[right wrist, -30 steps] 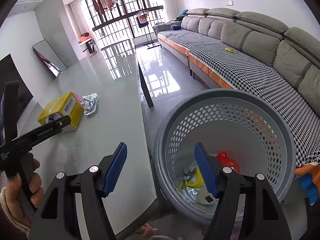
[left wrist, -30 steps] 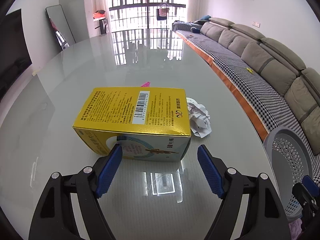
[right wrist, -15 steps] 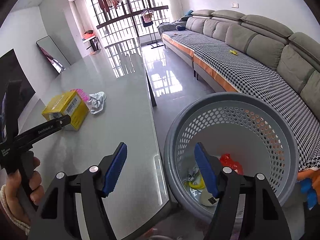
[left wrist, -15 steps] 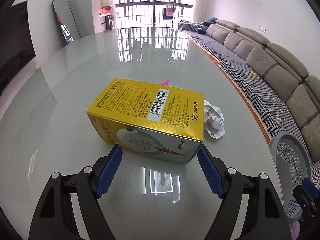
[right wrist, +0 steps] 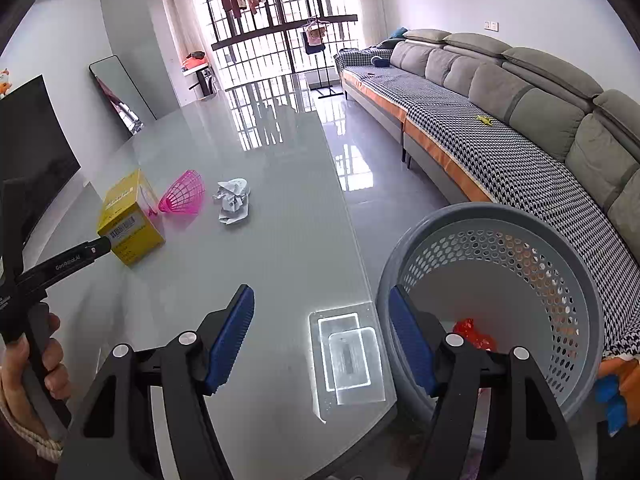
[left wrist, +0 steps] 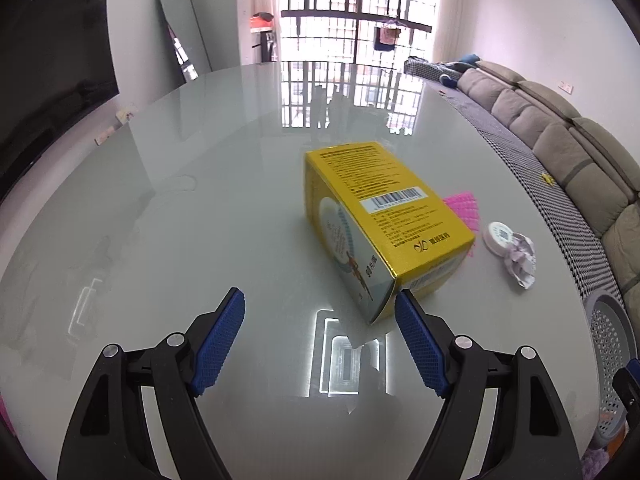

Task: Collect trash
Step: 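Push the left gripper toward the yellow medicine box and open around it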

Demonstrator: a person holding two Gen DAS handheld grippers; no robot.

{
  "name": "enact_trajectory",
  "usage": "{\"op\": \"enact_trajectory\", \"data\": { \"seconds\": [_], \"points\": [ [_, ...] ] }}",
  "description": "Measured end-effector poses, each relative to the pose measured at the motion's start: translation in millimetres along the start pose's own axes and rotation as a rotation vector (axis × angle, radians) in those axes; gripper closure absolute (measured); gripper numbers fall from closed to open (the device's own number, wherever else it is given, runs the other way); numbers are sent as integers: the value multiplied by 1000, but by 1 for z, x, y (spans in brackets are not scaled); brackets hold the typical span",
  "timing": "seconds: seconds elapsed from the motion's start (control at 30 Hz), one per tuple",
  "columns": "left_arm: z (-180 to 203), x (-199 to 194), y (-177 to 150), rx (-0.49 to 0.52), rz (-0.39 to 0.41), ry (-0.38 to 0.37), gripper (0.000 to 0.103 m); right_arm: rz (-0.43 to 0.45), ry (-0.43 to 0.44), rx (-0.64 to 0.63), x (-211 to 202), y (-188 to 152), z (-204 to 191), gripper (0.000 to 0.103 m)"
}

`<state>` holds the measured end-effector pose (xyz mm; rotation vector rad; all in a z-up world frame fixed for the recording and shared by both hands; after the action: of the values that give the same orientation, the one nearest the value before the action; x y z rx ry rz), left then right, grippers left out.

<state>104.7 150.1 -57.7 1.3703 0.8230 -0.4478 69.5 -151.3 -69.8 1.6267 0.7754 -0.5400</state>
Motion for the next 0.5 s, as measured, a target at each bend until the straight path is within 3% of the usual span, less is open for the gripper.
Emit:
{"op": "enact_trajectory", "data": {
  "seconds": [0.27, 0.5],
  "points": [
    [-35, -1, 9, -44, 8, 58, 27, -12, 5, -24, 5, -2, -15, 36],
    [-9, -17, 16, -15, 30, -6, 25, -13, 9, -24, 6, -3, -15, 36]
  ]
}}
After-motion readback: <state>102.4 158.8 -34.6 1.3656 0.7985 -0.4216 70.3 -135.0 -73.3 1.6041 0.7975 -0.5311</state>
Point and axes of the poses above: each gripper's, at about its wrist camera, not at the fingertips, and x roughly the way its jaws point, z to its right, y to its top, the point moved 3 cm from there along x, roughly the way its jaws point, and after that the axes turned 3 degrees about x, right-handed, at the moved point
